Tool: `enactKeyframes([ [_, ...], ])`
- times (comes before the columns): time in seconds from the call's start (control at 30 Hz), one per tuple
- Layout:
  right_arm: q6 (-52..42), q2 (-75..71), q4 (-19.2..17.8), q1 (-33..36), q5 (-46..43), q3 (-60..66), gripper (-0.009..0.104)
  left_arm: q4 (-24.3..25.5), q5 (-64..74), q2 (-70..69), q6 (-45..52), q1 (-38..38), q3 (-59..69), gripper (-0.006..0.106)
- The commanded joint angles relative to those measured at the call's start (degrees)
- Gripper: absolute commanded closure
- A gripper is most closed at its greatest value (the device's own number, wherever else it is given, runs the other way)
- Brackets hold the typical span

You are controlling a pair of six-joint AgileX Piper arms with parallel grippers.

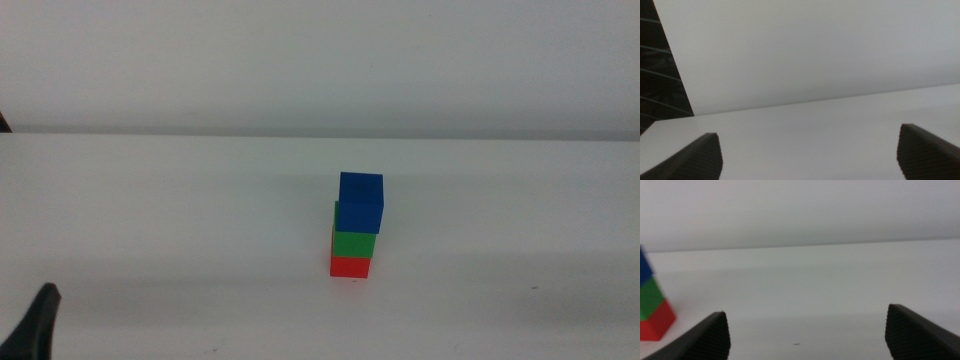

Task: Stack red cubes first, then green, then blue cubes in a specific spot.

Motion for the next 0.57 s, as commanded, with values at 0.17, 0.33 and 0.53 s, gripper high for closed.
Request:
enactKeyframes([
  [0.17,-0.02,-7.18,0.96,-2.99,-2.35,8.2,0.013,-0.95,-3.0,-2.77,-0.17,0.1,3.92,0.007],
  [0.33,-0.02,-7.18,-0.13,-2.99,-2.25,9.43,0.013,-0.95,-3.7,-2.77,-0.17,0.14,3.92,0.007],
  [0.53,-0.02,-7.18,0.09,-2.99,-2.25,9.33,0.013,-0.33,-3.7,-2.77,-0.01,0.14,3.92,0.007],
])
